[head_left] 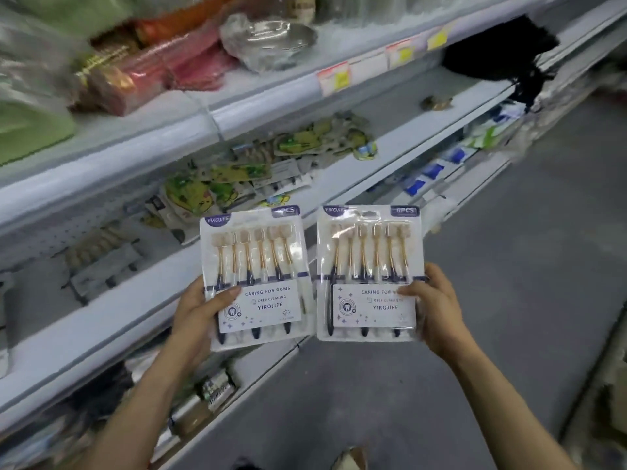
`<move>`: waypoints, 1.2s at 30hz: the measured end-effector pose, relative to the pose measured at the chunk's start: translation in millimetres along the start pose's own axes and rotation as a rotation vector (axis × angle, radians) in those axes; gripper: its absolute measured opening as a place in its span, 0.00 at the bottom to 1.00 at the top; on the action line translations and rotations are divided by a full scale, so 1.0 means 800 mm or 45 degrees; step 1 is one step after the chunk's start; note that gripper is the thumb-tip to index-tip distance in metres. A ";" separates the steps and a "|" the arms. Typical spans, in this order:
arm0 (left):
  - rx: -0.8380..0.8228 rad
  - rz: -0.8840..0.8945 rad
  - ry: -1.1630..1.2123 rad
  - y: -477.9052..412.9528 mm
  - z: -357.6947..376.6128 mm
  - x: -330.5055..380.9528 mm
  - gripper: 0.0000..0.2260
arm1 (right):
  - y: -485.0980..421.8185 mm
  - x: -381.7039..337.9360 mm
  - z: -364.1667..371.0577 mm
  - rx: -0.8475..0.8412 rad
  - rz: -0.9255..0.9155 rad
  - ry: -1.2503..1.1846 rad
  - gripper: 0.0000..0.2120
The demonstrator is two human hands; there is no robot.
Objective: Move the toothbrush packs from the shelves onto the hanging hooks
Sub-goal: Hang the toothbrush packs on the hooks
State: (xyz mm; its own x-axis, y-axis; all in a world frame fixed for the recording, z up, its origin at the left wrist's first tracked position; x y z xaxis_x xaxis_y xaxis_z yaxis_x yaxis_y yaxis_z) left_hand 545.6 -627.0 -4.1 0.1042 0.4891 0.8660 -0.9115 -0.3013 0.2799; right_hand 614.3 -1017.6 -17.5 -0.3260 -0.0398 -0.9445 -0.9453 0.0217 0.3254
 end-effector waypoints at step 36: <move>-1.161 -0.332 -0.418 -0.450 1.076 -0.313 0.25 | -0.330 -0.135 -0.774 1.100 0.027 -0.113 0.26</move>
State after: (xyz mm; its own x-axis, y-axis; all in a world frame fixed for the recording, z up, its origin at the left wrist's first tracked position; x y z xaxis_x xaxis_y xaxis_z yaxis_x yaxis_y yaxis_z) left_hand 1189.8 -1345.8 34.8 0.3236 0.1586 0.9328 -0.7867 0.5929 0.1722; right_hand 894.3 -1637.7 26.7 -0.3078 0.0469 -0.9503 -0.5905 0.7737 0.2295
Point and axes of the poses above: each hand's wrist, its own y-axis away from the middle knuckle, its own z-axis out of the palm, x = y × z, the point moved 6 cm from there along -y, towards the middle knuckle, and after that the axes turned 15 degrees about y, right-handed, at the moved point
